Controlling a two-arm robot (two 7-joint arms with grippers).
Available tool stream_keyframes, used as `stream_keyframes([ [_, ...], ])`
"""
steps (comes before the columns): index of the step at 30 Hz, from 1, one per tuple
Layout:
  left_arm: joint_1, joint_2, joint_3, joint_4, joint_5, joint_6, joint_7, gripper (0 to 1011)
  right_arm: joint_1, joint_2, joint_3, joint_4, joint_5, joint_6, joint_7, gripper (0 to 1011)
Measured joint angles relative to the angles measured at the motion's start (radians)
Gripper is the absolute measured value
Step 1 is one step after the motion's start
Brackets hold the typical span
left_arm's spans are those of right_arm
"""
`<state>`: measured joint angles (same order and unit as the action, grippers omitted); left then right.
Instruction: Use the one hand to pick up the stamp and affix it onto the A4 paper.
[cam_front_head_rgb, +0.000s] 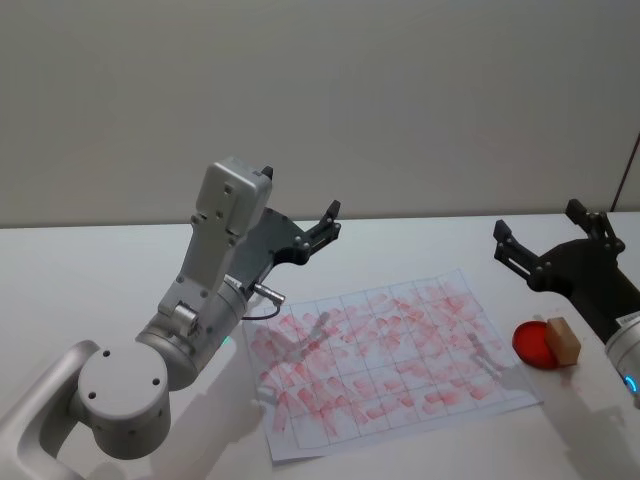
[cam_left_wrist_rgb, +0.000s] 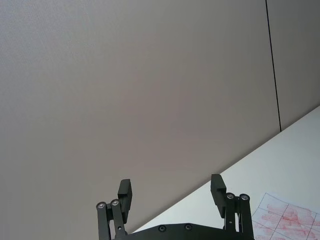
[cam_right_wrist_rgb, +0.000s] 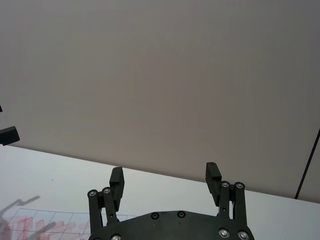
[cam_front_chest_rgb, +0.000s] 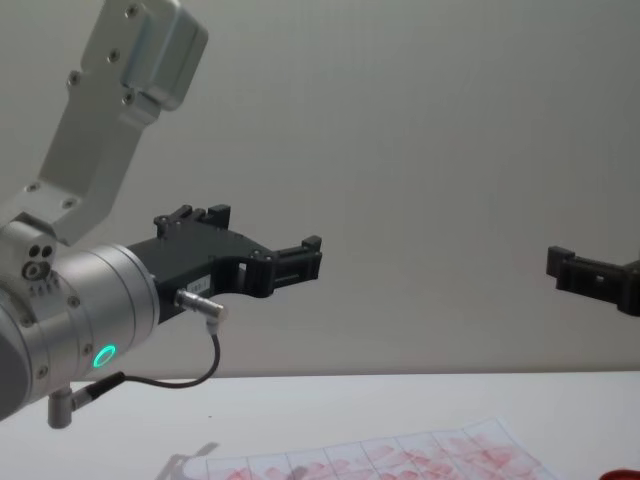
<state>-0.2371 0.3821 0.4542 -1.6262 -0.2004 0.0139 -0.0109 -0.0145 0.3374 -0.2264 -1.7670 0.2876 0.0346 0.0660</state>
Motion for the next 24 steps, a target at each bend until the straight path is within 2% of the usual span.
stream_keyframes([
  [24,0.0,0.0,0.0,0.0,0.0,0.0,0.0,1001,0.0,0.0,0.001,0.0,0.0,-0.001,0.001,1001],
])
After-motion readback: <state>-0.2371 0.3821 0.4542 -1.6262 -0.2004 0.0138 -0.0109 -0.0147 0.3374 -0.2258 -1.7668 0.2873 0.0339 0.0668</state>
